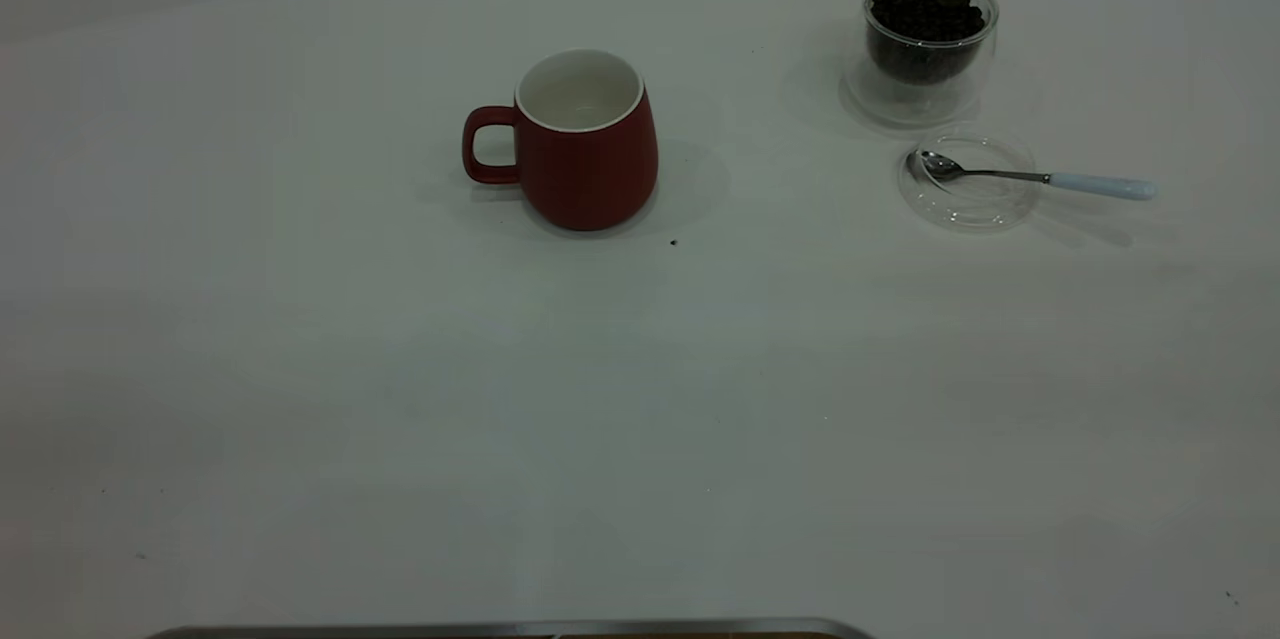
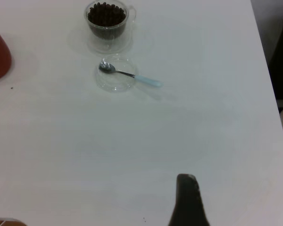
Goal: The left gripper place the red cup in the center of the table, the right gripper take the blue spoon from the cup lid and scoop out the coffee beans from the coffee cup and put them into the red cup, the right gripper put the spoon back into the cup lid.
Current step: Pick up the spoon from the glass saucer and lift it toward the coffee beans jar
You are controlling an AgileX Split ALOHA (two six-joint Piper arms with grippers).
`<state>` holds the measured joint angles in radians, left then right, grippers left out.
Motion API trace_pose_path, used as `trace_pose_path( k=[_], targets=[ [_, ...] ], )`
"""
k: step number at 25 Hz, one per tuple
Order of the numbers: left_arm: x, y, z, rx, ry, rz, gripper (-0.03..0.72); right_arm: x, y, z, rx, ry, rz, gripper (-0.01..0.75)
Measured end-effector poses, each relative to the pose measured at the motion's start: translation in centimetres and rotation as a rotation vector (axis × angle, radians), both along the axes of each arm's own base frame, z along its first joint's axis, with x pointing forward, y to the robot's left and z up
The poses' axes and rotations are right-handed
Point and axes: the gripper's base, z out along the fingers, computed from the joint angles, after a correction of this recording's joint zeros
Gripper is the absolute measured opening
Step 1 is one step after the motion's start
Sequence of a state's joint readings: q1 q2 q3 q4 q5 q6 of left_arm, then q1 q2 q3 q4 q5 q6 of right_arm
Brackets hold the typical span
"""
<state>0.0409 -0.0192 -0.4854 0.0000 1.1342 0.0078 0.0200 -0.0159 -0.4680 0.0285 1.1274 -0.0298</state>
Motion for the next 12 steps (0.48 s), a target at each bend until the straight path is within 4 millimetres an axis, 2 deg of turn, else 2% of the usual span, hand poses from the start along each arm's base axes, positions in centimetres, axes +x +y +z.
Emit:
trace_pose_path(
  k=[12],
  targets=[
    [0.0, 0.02, 0.0, 0.0, 0.0, -0.013, 0.534, 0.0, 0.0, 0.0, 0.0, 0.0, 0.0, 0.586]
  ],
)
